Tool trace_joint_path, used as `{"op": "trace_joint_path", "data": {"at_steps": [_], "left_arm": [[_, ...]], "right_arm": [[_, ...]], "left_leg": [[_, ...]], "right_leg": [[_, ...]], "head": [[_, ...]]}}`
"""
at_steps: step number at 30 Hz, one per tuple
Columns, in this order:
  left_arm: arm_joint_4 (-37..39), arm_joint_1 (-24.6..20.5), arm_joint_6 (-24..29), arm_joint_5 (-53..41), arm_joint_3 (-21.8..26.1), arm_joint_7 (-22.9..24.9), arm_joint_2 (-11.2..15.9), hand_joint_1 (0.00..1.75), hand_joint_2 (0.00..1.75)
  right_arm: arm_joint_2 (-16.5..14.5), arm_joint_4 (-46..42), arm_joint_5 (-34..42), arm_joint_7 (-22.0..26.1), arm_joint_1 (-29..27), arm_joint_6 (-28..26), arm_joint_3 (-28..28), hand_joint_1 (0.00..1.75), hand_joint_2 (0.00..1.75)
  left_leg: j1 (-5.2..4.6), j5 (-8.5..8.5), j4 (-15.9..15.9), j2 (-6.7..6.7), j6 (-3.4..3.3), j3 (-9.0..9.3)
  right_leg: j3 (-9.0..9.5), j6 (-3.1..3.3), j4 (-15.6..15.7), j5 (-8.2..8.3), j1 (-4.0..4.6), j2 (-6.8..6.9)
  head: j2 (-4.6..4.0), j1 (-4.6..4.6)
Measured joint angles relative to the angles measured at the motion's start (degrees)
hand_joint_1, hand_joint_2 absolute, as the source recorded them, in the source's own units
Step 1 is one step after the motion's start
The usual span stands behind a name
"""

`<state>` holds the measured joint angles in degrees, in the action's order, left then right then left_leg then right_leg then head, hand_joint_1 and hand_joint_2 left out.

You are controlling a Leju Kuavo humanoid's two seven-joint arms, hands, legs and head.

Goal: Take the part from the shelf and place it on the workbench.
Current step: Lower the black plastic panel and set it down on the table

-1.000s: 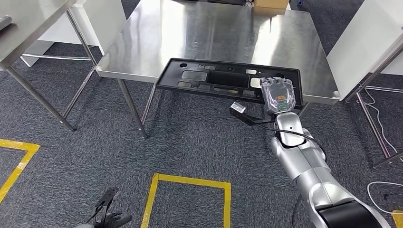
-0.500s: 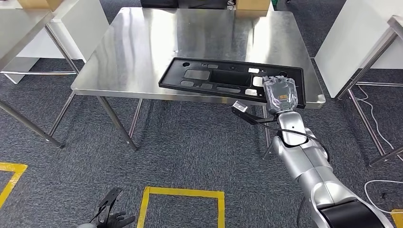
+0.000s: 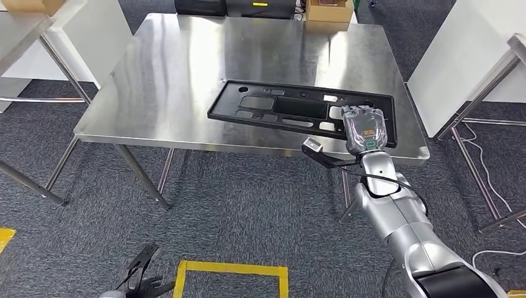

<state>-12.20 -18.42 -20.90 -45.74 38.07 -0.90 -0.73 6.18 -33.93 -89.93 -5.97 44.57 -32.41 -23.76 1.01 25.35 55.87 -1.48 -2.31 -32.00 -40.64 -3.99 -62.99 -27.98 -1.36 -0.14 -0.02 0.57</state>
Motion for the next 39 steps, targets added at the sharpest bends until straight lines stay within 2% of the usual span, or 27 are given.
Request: {"op": "trace_joint_path", "data": {"at_steps": [1,2,3,5,6,8,9,11,12,13,14,16,17,18,21,23,26,27,28,29,30,31,32,33,34,37,39], "left_arm": [[0.01,0.04,0.00,-0.01,0.00,0.01,-0.03,0.00,1.75],[0.01,0.05,0.02,-0.01,0.00,0.02,-0.03,0.00,1.75],[0.01,0.08,0.04,-0.01,0.01,0.03,-0.01,0.00,1.75],[0.00,0.03,0.07,-0.01,-0.01,0.04,0.00,0.00,1.75],[0.00,0.01,0.07,-0.01,-0.01,0.02,-0.03,0.00,1.75],[0.02,0.01,0.07,-0.01,-0.02,-0.01,-0.09,0.00,1.75],[0.04,0.08,0.07,-0.01,-0.02,-0.02,-0.11,0.00,1.75],[0.08,0.24,0.07,-0.01,-0.02,-0.01,-0.13,0.00,1.75],[0.08,0.29,0.07,-0.01,-0.02,-0.01,-0.13,0.00,1.75],[0.08,0.32,0.08,-0.01,-0.02,0.00,-0.13,0.00,1.75],[0.07,0.32,0.08,-0.01,-0.02,0.01,-0.12,0.00,1.75],[0.07,0.32,0.09,-0.01,-0.02,0.01,-0.07,0.00,1.75],[0.07,0.31,0.09,-0.01,-0.02,0.01,-0.03,0.00,1.75],[0.07,0.30,0.09,-0.01,-0.02,0.02,0.00,0.00,1.75],[0.06,0.22,0.09,0.02,-0.02,-0.02,0.02,0.00,1.75],[0.05,0.17,0.09,0.09,-0.02,-0.08,0.01,0.00,1.75],[0.05,0.23,0.13,0.24,0.00,-0.17,0.05,0.00,1.75],[0.06,0.31,0.13,0.32,0.01,-0.20,0.05,0.00,1.75],[0.07,0.39,0.13,0.40,0.02,-0.23,0.02,0.00,1.75],[0.07,0.45,0.13,0.49,0.02,-0.27,-0.03,0.00,1.75],[0.07,0.50,0.13,0.55,0.03,-0.29,-0.09,0.00,1.75],[0.09,0.53,0.13,0.57,0.03,-0.31,-0.16,0.00,1.75],[0.11,0.57,0.13,0.59,0.03,-0.31,-0.23,0.00,1.75],[0.13,0.61,0.13,0.60,0.03,-0.31,-0.28,0.00,1.75],[0.15,0.64,0.13,0.60,0.04,-0.31,-0.30,0.00,1.75],[0.12,0.65,0.02,0.62,0.05,-0.33,-0.19,0.00,1.75],[0.11,0.66,-0.12,0.66,0.04,-0.35,-0.15,0.00,1.75]], "right_arm": [[0.10,0.07,-0.01,-0.02,-0.20,-0.04,-0.01,1.75,1.75],[0.16,0.13,0.01,-0.05,-0.37,-0.11,-0.02,1.75,1.75],[0.19,0.15,0.03,-0.10,-0.44,-0.20,-0.01,1.75,1.75],[0.25,0.09,0.04,-0.16,-0.33,-0.34,0.01,1.75,1.75],[0.32,0.05,0.03,-0.17,-0.25,-0.37,0.03,1.75,1.75],[0.39,0.04,0.00,-0.17,-0.34,-0.36,0.02,1.75,1.75],[0.36,0.06,-0.01,-0.17,-0.51,-0.36,0.01,1.75,1.75],[0.23,0.07,-0.01,-0.17,-0.91,-0.35,-0.01,1.75,1.75],[0.19,0.07,-0.01,-0.17,-1.03,-0.35,-0.02,1.75,1.75],[0.18,0.07,-0.02,-0.17,-1.10,-0.35,-0.02,1.75,1.75],[0.17,0.07,-0.03,-0.17,-1.10,-0.35,-0.02,1.75,1.75],[0.11,0.07,-0.04,-0.17,-1.02,-0.35,-0.02,1.75,1.75],[0.06,0.06,-0.04,-0.17,-0.88,-0.35,-0.01,1.75,1.75],[-0.02,0.02,-0.03,-0.17,-0.69,-0.36,-0.01,1.75,1.75],[-0.11,-0.15,-0.04,-0.12,-0.05,-0.36,0.00,1.75,1.75],[-0.15,-0.24,-0.04,-0.04,0.21,-0.31,-0.06,1.75,1.75],[-0.28,-0.26,-0.01,0.00,0.09,-0.09,-0.26,1.75,1.75],[-0.30,-0.26,0.00,-0.03,-0.02,0.08,-0.34,1.75,1.75],[-0.32,-0.26,-0.01,-0.07,-0.08,0.28,-0.45,1.75,1.75],[-0.35,-0.26,-0.02,-0.10,-0.11,0.48,-0.58,1.75,1.75],[-0.39,-0.26,-0.04,-0.14,-0.12,0.61,-0.72,1.75,1.75],[-0.44,-0.25,-0.03,-0.16,-0.09,0.73,-0.86,1.75,1.75],[-0.53,-0.23,0.07,-0.11,-0.02,0.92,-0.98,1.75,1.75],[-0.67,-0.23,0.28,0.07,0.09,1.18,-1.07,1.75,1.75],[-0.93,-0.23,0.60,0.42,0.25,1.45,-1.13,1.75,1.75],[-1.90,-0.17,1.45,2.15,0.79,2.13,-1.13,1.75,1.75],[-2.75,0.02,1.62,2.95,1.32,2.49,-1.14,1.75,1.75]], "left_leg": [[0.10,0.83,0.12,-0.02,0.44,0.79],[0.05,1.55,0.11,-0.01,0.92,1.36],[-0.03,2.09,0.10,0.05,1.35,1.78],[0.02,2.30,0.69,0.34,1.93,1.97],[0.17,1.90,2.25,0.61,2.12,1.26],[0.46,1.58,8.50,1.10,2.55,-2.41],[0.50,2.39,12.18,1.26,2.78,-4.74],[0.52,6.06,17.04,1.31,3.08,-8.99],[0.52,7.40,17.30,1.31,3.09,-10.22],[0.52,7.40,15.84,1.32,2.99,-10.59],[0.52,5.68,12.83,1.33,2.81,-10.08],[0.41,-0.86,4.95,1.39,2.24,-7.89],[0.31,-3.26,2.18,1.45,1.93,-6.98],[0.18,-4.61,0.59,1.45,1.62,-6.41],[-0.06,-4.22,-0.16,1.24,0.52,-4.91],[-0.11,-3.96,-0.29,1.15,-0.28,-3.50],[-0.18,-3.06,-0.29,0.93,-0.84,-2.48],[-0.21,-2.57,-0.29,0.75,-0.86,-2.03],[-0.26,-2.05,-0.28,0.56,-0.82,-1.46],[-0.32,-1.48,-0.28,0.39,-0.75,-0.77],[-0.35,-0.89,-0.32,0.26,-0.65,-0.11],[-0.42,-0.31,-0.27,0.15,-0.51,0.51],[-0.49,0.30,-0.26,0.04,-0.27,0.98],[-0.57,0.86,-0.39,-0.03,0.03,1.25],[-0.69,1.17,-0.16,-0.06,0.32,1.53],[-0.76,1.98,2.18,0.32,1.17,1.50],[-0.53,3.55,7.83,0.81,1.71,-1.57]], "right_leg": [[0.75,-0.68,3.69,3.44,-0.13,0.49],[1.54,-0.69,6.16,6.29,-0.04,0.81],[2.02,-0.10,7.32,8.06,0.08,1.06],[2.94,1.95,7.33,7.93,0.21,0.92],[3.37,2.63,7.47,7.64,0.08,0.83],[4.71,3.90,7.73,6.82,0.06,0.57],[5.35,4.40,7.78,6.32,0.17,0.45],[6.76,5.02,7.79,5.16,0.37,0.26],[7.52,5.05,7.79,4.54,0.44,0.16],[8.35,5.02,7.78,3.90,0.49,0.07],[9.21,4.92,7.78,3.27,0.52,0.02],[10.73,4.52,7.74,1.98,0.71,-0.03],[11.27,4.21,7.77,1.38,0.88,-0.10],[11.73,3.82,7.83,0.97,1.04,-0.19],[12.49,2.55,7.01,0.49,1.29,-0.31],[10.56,2.12,3.08,-0.43,1.17,-0.27],[2.66,2.29,-7.98,-3.85,0.98,-0.25],[0.60,2.34,-9.68,-5.11,0.98,-0.25],[-0.46,2.32,-9.28,-5.62,0.99,-0.24],[-0.59,2.07,-6.97,-4.87,1.00,-0.24],[-0.05,1.66,-3.30,-2.66,1.04,-0.22],[0.65,1.27,1.04,0.56,1.13,-0.16],[1.32,1.20,4.65,3.42,1.28,-0.09],[1.90,1.45,7.09,5.57,1.49,-0.04],[2.16,1.99,8.49,6.70,1.58,-0.02],[4.02,3.97,9.12,8.16,0.90,-0.01],[5.09,4.94,9.08,8.15,0.72,-0.01]], "head": [[0.00,0.00],[0.00,0.03],[0.00,0.04],[0.00,-0.10],[0.00,-0.17],[0.00,-0.27],[0.00,-0.32],[0.00,-0.34],[0.00,-0.35],[0.00,-0.35],[0.00,-0.35],[0.00,-0.36],[0.00,-0.36],[0.00,-0.37],[0.00,-0.34],[0.00,-0.28],[0.00,-0.25],[0.00,-0.25],[0.00,-0.21],[0.00,-0.22],[0.00,-0.20],[0.00,-0.19],[0.00,-0.18],[0.00,-0.17],[0.00,-0.19],[0.00,-0.31],[0.00,-0.36]]}}
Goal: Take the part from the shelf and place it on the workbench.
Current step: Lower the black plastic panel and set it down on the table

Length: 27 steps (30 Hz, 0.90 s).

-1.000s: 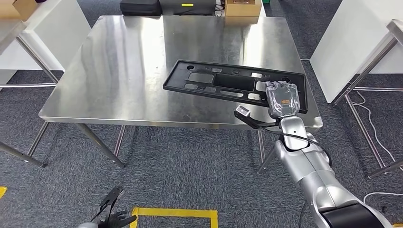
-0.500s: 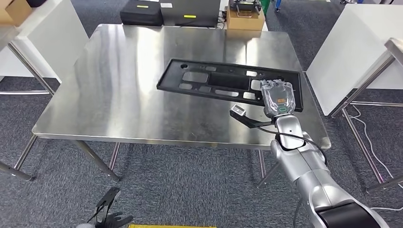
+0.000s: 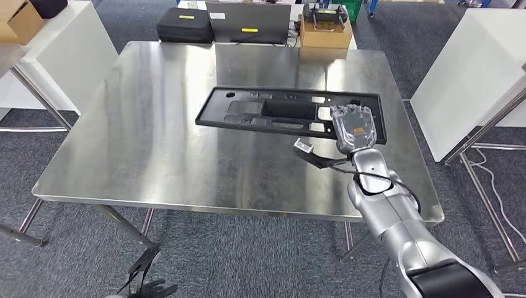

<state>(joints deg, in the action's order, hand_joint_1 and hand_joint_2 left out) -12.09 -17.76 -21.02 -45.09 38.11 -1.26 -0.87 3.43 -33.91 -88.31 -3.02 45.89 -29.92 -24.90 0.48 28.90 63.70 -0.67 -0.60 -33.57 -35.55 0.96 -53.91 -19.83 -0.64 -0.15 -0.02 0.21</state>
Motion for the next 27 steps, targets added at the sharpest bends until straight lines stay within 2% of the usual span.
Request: {"op": "trace_joint_path", "data": {"at_steps": [2,3,4,5,7,9,11,12,15,19,24,27], "left_arm": [[0.00,0.08,0.02,0.01,0.00,-0.01,0.00,0.00,1.75],[0.00,0.14,0.09,0.01,0.01,0.00,0.01,0.00,1.75],[0.00,0.18,0.17,0.02,0.01,0.01,0.03,0.00,1.75],[0.00,0.20,0.38,0.02,0.01,0.11,0.07,0.00,1.75],[0.02,0.20,1.58,-0.26,-0.02,0.95,0.18,0.00,1.75],[0.05,0.17,3.32,-0.81,-0.07,2.37,0.33,0.00,1.75],[0.08,0.19,4.24,-1.12,-0.08,3.51,0.54,0.00,1.75],[0.08,0.20,4.35,-1.14,-0.08,3.90,0.62,0.00,1.75],[0.10,0.16,3.98,-1.08,-0.06,4.25,0.76,0.00,1.75],[0.10,0.18,4.03,-1.09,-0.05,4.31,0.85,0.00,1.75],[0.11,0.20,4.46,-1.25,-0.05,5.32,0.86,0.00,1.75],[0.11,0.24,4.39,-1.27,-0.05,5.40,0.89,0.00,1.75]], "right_arm": [[-1.07,0.21,0.09,0.38,0.57,0.33,-0.03,1.75,1.75],[-1.55,0.33,0.15,0.46,0.74,0.47,-0.04,1.75,1.75],[-1.97,0.49,0.21,0.54,0.84,0.61,-0.04,1.75,1.75],[-2.35,0.68,0.32,0.66,0.90,0.72,-0.04,1.75,1.75],[-3.17,1.14,0.69,0.98,1.08,0.90,-0.01,1.75,1.75],[-4.05,1.59,1.18,1.27,1.37,1.35,0.09,1.75,1.75],[-4.65,1.97,1.67,1.60,1.56,2.14,0.25,1.75,1.75],[-4.78,2.16,1.90,1.81,1.58,2.63,0.36,1.75,1.75],[-5.04,2.86,2.62,2.41,1.53,4.03,0.76,1.75,1.75],[-5.43,3.73,3.90,2.90,1.65,5.64,1.63,1.75,1.75],[-5.87,5.20,8.80,3.95,2.29,13.25,4.19,1.75,1.75],[-6.04,5.99,10.99,4.03,2.78,17.28,6.22,1.75,1.75]], "left_leg": [[0.24,2.76,6.77,0.19,0.50,-4.97],[0.42,3.75,8.51,0.24,0.75,-6.92],[0.61,3.72,8.41,0.32,0.97,-7.93],[0.81,2.33,6.44,0.41,1.15,-7.93],[1.19,-3.39,-1.08,0.66,1.41,-6.05],[1.14,-6.97,-6.17,0.76,0.97,-4.55],[0.81,-7.40,-6.74,0.62,0.25,-4.24],[0.69,-7.78,-6.70,0.49,0.12,-4.15],[0.37,-7.97,-6.73,-0.01,0.02,-4.23],[0.09,-7.64,-6.76,-0.41,-0.48,-4.26],[0.01,-7.60,-6.76,-0.48,-0.92,-4.26],[-0.02,-7.70,-6.76,-0.46,-1.06,-4.26]], "right_leg": [[0.49,0.41,-0.07,-0.69,0.06,-0.10],[0.78,0.39,-0.15,-1.11,0.06,-0.18],[1.17,0.28,-0.27,-1.57,0.03,-0.23],[1.65,0.10,-0.45,-2.09,-0.02,-0.27],[2.60,-0.44,-1.03,-3.27,-0.10,-0.32],[2.81,-1.16,-1.61,-4.26,0.06,-0.48],[2.59,-1.71,-1.85,-4.71,0.32,-0.58],[2.56,-1.83,-1.94,-4.80,0.40,-0.56],[2.72,-1.84,-1.76,-4.85,0.47,-0.51],[2.96,-1.82,-1.14,-4.94,0.45,-0.29],[3.03,-1.98,-0.90,-5.04,0.44,-0.27],[3.02,-2.31,-0.90,-4.84,0.44,-0.26]], "head": [[0.00,-0.04],[0.00,-0.07],[0.00,-0.04],[0.00,-0.04],[0.00,-0.07],[0.00,-0.09],[0.00,-0.09],[0.00,-0.10],[0.00,-0.08],[0.00,-0.07],[0.00,-0.07],[0.00,-0.09]]}}
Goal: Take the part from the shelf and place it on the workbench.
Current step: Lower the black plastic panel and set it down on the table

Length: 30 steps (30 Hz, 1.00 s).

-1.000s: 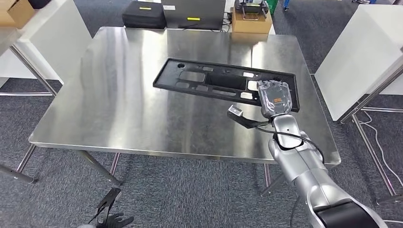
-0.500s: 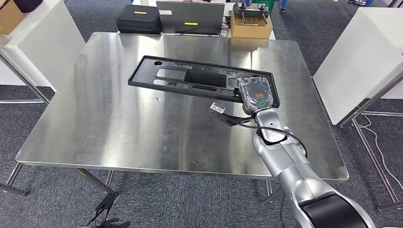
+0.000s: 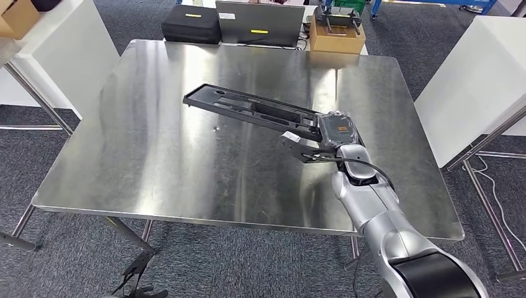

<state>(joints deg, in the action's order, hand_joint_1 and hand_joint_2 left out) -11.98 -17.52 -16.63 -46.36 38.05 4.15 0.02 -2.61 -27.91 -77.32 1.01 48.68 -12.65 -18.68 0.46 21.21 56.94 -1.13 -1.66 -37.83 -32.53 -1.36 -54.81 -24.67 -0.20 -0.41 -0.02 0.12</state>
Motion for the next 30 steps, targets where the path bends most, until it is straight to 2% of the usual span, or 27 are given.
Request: {"op": "trace_joint_path", "data": {"at_steps": [4,19,23,30], "left_arm": [[0.00,0.13,0.09,-0.15,0.00,0.01,-0.05,0.00,1.75],[0.00,0.32,-1.62,-0.39,-0.02,-0.16,-0.80,0.00,1.75],[0.00,0.32,-2.08,-0.39,-0.02,-0.21,-1.01,0.00,1.75],[0.00,0.32,-1.92,0.08,0.00,-0.23,-1.22,0.00,1.75]], "right_arm": [[-0.03,0.72,1.52,-0.16,0.42,2.42,2.23,1.75,1.75],[0.16,1.36,1.09,-0.55,0.55,2.85,4.91,1.75,1.75],[0.16,1.36,0.99,-0.54,0.57,2.85,5.15,0.00,0.00],[0.16,1.38,0.59,-0.51,0.75,2.75,5.20,0.00,0.00]], "left_leg": [[0.06,-0.07,0.01,0.05,-0.07,0.03],[0.33,0.00,0.00,0.24,0.06,0.05],[0.33,0.01,0.00,0.24,0.07,0.05],[0.32,0.01,0.00,0.24,0.07,0.05]], "right_leg": [[-0.03,-0.19,-0.02,0.10,0.01,0.00],[-0.19,-0.29,-0.15,-0.02,0.06,-0.02],[-0.20,-0.29,-0.17,-0.02,0.06,-0.02],[-0.19,-0.29,-0.17,-0.02,0.07,-0.02]], "head": [[0.00,-0.01],[0.00,-0.02],[0.00,-0.02],[0.00,0.00]]}}
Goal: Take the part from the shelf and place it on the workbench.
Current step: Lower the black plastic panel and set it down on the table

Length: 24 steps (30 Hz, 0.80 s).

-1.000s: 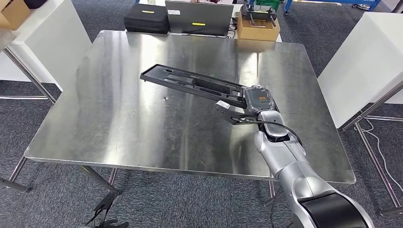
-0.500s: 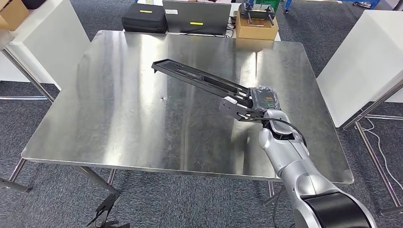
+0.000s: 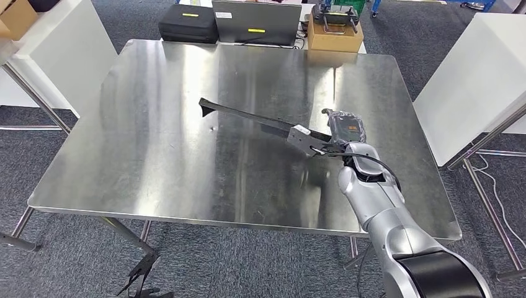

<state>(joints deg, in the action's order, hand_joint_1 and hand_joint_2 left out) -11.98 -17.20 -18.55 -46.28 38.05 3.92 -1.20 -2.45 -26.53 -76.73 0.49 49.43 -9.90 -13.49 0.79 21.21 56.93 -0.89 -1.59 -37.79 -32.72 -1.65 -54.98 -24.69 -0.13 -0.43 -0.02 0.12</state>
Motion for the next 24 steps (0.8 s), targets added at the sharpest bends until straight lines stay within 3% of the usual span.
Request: {"op": "trace_joint_path", "data": {"at_steps": [24], "left_arm": [[0.00,0.16,-0.86,0.19,0.03,0.28,-0.26,0.00,1.75]], "right_arm": [[-0.65,-0.03,-1.44,2.66,2.35,-0.52,0.00,0.00,0.00]], "left_leg": [[-0.01,0.00,0.00,-0.01,0.00,0.01]], "right_leg": [[0.03,0.00,-0.01,0.00,0.06,0.00]], "head": [[0.00,-0.01]]}}
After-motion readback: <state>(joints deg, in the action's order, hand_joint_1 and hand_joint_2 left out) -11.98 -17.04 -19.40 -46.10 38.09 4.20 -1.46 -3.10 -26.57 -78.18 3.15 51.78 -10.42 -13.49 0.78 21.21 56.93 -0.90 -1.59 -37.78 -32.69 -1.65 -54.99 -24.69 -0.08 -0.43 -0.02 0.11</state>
